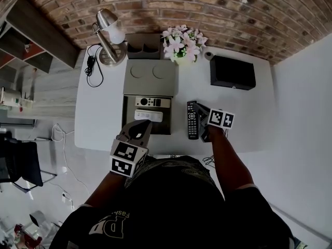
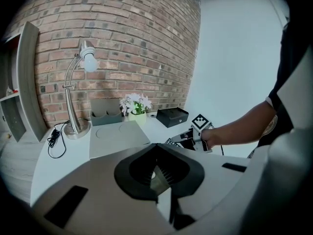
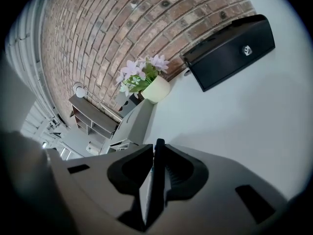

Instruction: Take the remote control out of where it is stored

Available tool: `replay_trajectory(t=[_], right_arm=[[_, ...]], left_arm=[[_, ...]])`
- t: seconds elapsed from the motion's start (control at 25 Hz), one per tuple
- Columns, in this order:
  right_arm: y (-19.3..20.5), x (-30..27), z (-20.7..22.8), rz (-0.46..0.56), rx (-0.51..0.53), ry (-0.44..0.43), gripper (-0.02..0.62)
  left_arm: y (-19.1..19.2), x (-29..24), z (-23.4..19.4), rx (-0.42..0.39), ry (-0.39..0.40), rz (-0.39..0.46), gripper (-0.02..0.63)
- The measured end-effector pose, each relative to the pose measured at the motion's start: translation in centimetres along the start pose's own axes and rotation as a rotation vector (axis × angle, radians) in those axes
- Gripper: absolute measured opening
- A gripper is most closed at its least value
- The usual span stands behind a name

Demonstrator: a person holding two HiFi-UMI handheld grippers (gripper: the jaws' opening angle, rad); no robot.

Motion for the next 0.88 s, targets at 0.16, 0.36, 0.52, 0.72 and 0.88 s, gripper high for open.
replay_trajectory(t=[0.16,0.36,0.52,0.72,0.88], right_arm=[[0.6,0.0,0.7,-0.009,0.006,0.055,0.077],[1.1,0.6,1.0,-0.028,0.041,0.086,0.078],[1.3,1.2,1.3,-0.035,0.051,0.117,0.114],[0.5,2.3,1.6,-0.012,0.109,0.178,0.140],[-0.5,3.6,0.8,0.038,0.152,0.187,0.144]], left_arm=[[0.1,0.2,-0.2,0.005,-0.006,0.003,0.008],[-0.2,0.4,-0.1,-0.005,-0.002,0.007,0.008],[-0.3,0.7,-0.1,-0.013,0.009,0.012,0.008],[-0.1,1.3,-0.3,-0.017,0.014,0.021,0.008],[0.0,1.8,-0.5,-0.024,0.017,0.034,0.008]])
Point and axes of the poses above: the fingertips, and each gripper's own axes: x backward along the fingers, z to its right, y out of its underside, the point moved 3 cm from there along x, backward along the fingers, and after that the axes turned 7 degrees about x, right-handed, at the moved point
